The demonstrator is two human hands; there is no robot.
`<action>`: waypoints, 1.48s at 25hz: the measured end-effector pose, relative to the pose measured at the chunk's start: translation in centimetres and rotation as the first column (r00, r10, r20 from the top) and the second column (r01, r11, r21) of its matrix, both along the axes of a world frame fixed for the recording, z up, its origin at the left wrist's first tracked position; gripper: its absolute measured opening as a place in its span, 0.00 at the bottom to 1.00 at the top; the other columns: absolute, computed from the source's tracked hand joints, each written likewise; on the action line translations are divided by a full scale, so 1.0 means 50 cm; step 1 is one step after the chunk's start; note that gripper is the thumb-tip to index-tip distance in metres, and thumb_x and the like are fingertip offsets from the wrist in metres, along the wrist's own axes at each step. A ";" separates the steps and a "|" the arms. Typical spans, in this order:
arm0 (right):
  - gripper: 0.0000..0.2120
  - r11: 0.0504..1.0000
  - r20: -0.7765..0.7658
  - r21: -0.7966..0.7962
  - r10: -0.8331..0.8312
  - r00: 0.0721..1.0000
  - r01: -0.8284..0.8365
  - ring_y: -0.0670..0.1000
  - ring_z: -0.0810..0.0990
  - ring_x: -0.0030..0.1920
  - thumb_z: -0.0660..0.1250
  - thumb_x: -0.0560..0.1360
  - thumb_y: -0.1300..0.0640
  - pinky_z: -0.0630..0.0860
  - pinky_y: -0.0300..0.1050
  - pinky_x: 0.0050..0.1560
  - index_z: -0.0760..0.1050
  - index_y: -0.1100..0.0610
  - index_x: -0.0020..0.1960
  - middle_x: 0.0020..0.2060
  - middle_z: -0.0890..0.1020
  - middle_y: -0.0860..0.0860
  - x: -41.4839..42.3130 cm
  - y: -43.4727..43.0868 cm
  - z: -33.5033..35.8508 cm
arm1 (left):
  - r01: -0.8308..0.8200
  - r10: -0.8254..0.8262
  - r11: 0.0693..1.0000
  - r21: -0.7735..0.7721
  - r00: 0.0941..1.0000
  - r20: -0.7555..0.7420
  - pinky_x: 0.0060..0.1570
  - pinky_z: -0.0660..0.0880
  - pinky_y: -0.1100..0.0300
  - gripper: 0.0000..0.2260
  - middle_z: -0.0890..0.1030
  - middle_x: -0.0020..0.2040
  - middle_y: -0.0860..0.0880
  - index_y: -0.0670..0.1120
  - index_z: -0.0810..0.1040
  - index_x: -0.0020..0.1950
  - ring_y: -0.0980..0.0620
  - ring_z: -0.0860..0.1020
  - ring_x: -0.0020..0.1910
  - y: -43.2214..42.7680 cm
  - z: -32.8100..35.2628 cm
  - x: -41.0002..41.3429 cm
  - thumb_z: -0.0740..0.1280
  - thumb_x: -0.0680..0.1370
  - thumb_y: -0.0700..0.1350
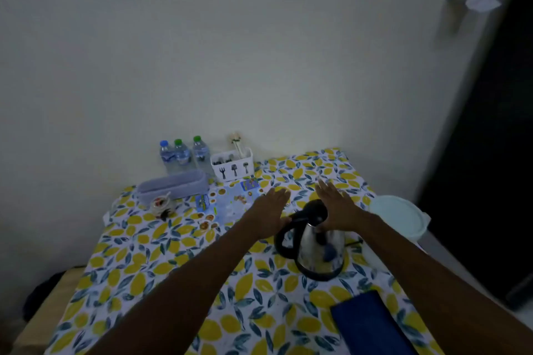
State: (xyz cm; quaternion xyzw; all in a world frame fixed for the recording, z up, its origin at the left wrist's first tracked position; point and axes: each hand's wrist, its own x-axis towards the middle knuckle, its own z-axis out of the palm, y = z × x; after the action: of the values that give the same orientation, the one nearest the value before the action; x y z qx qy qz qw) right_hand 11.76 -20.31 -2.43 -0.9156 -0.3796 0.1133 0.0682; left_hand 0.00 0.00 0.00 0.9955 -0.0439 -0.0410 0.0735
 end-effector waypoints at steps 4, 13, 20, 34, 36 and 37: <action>0.52 0.994 -0.026 0.037 -0.105 0.994 0.106 0.58 0.45 0.77 0.71 0.70 0.40 0.55 0.62 0.73 0.40 0.54 0.78 0.78 0.42 0.55 -0.005 -0.007 -0.080 | -0.108 0.088 0.983 -0.149 0.987 -0.131 0.75 0.55 0.42 0.31 0.50 0.80 0.43 0.45 0.47 0.78 0.40 0.48 0.78 -0.039 -0.083 0.019 0.60 0.82 0.51; 0.52 0.858 -0.220 0.420 -0.221 0.950 0.297 0.58 0.64 0.71 0.81 0.58 0.50 0.67 0.59 0.67 0.58 0.56 0.74 0.71 0.66 0.56 -0.012 -0.023 -0.120 | -0.232 0.241 0.852 -0.469 0.970 -0.042 0.61 0.69 0.51 0.22 0.70 0.70 0.41 0.47 0.60 0.76 0.41 0.71 0.67 -0.050 -0.171 0.037 0.60 0.82 0.41; 0.52 0.831 -0.121 0.534 -0.112 0.986 0.159 0.56 0.63 0.72 0.80 0.59 0.42 0.64 0.56 0.71 0.59 0.57 0.74 0.73 0.65 0.55 -0.124 -0.003 -0.097 | -0.223 0.309 0.788 -0.574 0.949 0.056 0.62 0.65 0.71 0.20 0.71 0.71 0.44 0.46 0.64 0.74 0.45 0.71 0.68 0.001 -0.152 -0.100 0.60 0.82 0.38; 0.53 0.863 -0.296 0.493 0.045 0.954 0.113 0.51 0.59 0.75 0.75 0.62 0.36 0.61 0.48 0.72 0.53 0.54 0.77 0.76 0.60 0.51 -0.358 0.102 -0.207 | -0.406 0.465 0.639 -0.653 0.881 -0.093 0.61 0.69 0.60 0.19 0.75 0.67 0.46 0.48 0.70 0.70 0.49 0.74 0.65 0.094 -0.193 -0.377 0.64 0.80 0.37; 0.53 0.866 -0.273 0.493 0.063 0.960 0.084 0.52 0.59 0.75 0.75 0.63 0.36 0.61 0.49 0.73 0.52 0.54 0.77 0.76 0.59 0.52 -0.360 0.103 -0.216 | -0.402 0.465 0.639 -0.655 0.881 -0.087 0.59 0.69 0.62 0.17 0.76 0.65 0.46 0.48 0.72 0.69 0.49 0.74 0.63 0.084 -0.191 -0.380 0.65 0.80 0.39; 0.54 0.880 -0.241 0.473 0.071 0.968 0.053 0.52 0.57 0.76 0.74 0.63 0.36 0.60 0.51 0.73 0.51 0.54 0.77 0.77 0.57 0.52 -0.358 0.103 -0.221 | -0.404 0.464 0.650 -0.644 0.882 -0.086 0.61 0.70 0.61 0.17 0.75 0.65 0.45 0.47 0.71 0.69 0.47 0.74 0.64 0.078 -0.190 -0.378 0.65 0.80 0.39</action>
State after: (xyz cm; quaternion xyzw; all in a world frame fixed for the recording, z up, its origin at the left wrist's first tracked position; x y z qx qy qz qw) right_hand -6.14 -15.18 -13.48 -0.8473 -0.3882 0.1319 0.3377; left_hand -18.91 3.89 -9.48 0.8902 0.1810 0.0383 0.4164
